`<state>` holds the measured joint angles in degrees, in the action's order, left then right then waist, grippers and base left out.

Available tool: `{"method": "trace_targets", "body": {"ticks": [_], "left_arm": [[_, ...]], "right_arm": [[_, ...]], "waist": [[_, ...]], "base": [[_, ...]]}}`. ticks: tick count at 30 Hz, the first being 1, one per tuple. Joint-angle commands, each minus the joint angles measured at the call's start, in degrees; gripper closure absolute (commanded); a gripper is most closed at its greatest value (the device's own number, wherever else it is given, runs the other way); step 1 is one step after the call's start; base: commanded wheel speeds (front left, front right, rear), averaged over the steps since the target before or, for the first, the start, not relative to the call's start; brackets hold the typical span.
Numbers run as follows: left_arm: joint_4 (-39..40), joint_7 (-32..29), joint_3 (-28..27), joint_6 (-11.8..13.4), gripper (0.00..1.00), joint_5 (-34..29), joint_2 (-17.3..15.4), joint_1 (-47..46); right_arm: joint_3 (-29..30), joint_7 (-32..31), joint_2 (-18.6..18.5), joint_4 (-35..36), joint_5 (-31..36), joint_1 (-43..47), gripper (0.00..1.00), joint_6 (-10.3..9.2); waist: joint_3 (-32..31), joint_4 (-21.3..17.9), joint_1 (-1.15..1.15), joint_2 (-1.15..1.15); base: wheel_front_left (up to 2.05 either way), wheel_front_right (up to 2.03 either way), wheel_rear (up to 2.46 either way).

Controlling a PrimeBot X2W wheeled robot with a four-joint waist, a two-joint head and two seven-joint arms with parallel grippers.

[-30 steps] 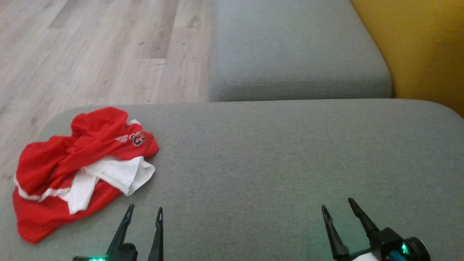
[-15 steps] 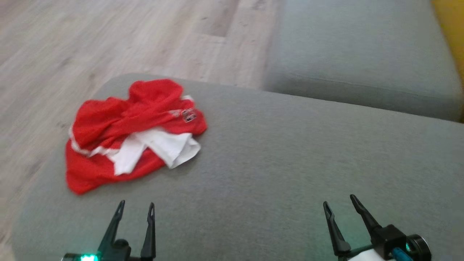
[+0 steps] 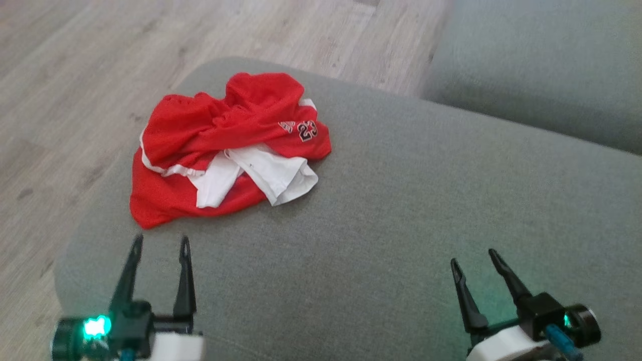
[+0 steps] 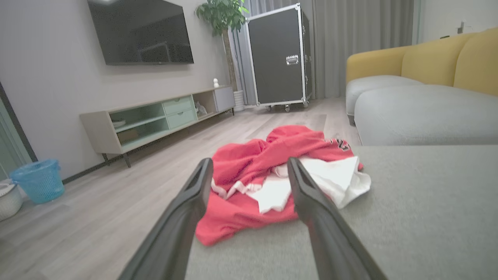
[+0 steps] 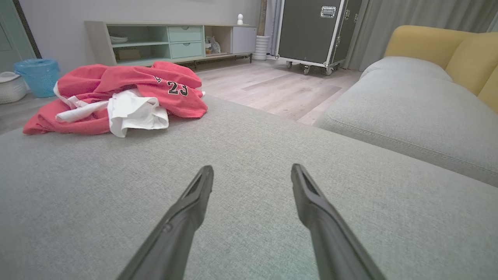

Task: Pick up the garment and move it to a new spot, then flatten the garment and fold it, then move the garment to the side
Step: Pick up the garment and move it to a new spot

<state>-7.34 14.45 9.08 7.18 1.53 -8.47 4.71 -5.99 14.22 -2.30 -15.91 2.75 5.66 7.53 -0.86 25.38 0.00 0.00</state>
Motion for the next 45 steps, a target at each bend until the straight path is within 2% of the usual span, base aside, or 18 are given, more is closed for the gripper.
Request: {"method": "trace_targets", "body": {"ticks": [1,5,9,13,16,20,26,33,40,41,42,45], "left_arm": [[3.4,0.5,-2.4,0.7,0.0,-0.1,-0.6,-4.4],[8.7,0.5,-3.6,0.1,0.0,-0.8,-2.2,-9.1],[12.4,0.5,-5.7,-1.7,0.0,-0.4,-5.1,-19.3],[9.8,0.5,-6.4,-4.7,0.0,0.1,-7.9,-31.8],[1.6,0.5,-5.9,-7.5,0.0,1.1,-9.0,-41.8],[-13.3,-5.5,-5.0,-11.0,0.0,2.9,-9.8,-55.7],[-34.4,-17.1,-4.5,-12.7,0.0,3.9,-13.0,-69.5],[-52.3,-27.3,-5.1,-14.2,0.0,7.4,-16.0,-75.1],[-59.1,-32.7,-2.4,-14.6,0.0,9.8,-16.7,-74.8],[-59.2,-32.8,-1.6,-14.6,0.55,10.2,-16.8,-74.8],[-58.9,-32.2,-1.1,-14.6,1.0,11.1,-16.8,-74.9],[-56.7,-29.5,1.4,-14.6,1.0,13.4,-17.1,-75.5]], "right_arm": [[-0.6,0.8,-0.6,1.5,1.0,-3.5,0.0,-0.04],[0.4,0.8,-0.6,1.9,4.3,-5.1,0.0,-0.04],[0.4,0.8,-2.7,2.5,6.6,-8.0,0.0,-0.04],[0.1,0.8,-5.6,3.3,7.6,-10.8,0.0,-0.04],[-0.3,0.8,-7.6,4.3,8.0,-12.4,0.0,-0.04],[-0.4,0.8,-9.9,6.3,8.6,-14.6,0.0,-0.04],[-1.6,0.8,-11.2,9.0,9.3,-16.0,0.0,-0.04],[-1.4,0.8,-11.5,11.9,9.8,-16.0,0.0,-0.04],[-1.0,0.8,-11.2,12.7,10.0,-15.5,0.0,-0.04],[-1.0,0.8,-11.1,12.7,10.1,-15.5,0.0,-0.04],[-0.9,0.8,-11.0,12.6,10.1,-15.5,0.0,-0.04],[-0.9,0.8,-10.6,12.2,9.9,-15.6,0.0,-0.04]], "waist": [[1.6,-0.2,0.0,0.0],[6.4,-1.3,0.0,0.0],[12.7,-2.9,0.0,0.0],[18.4,-4.7,0.0,0.0],[22.0,-6.1,0.0,0.0],[26.6,-8.2,0.0,0.0],[30.2,-12.7,0.0,0.0],[32.7,-16.8,0.0,0.0],[33.1,-17.6,0.0,0.0],[33.1,-17.6,0.0,0.0],[33.1,-17.5,0.0,0.0],[32.3,-17.1,0.0,0.0]], "base": [[0.0,0.0,0.0],[0.0,0.0,0.0],[0.0,0.0,0.0],[0.0,0.0,0.0],[0.0,0.0,0.0],[0.0,0.0,0.0],[0.0,0.0,0.0],[0.0,0.0,0.0],[0.0,0.0,0.0],[0.0,0.0,0.0],[0.0,0.0,0.0],[0.0,0.0,0.0]]}}
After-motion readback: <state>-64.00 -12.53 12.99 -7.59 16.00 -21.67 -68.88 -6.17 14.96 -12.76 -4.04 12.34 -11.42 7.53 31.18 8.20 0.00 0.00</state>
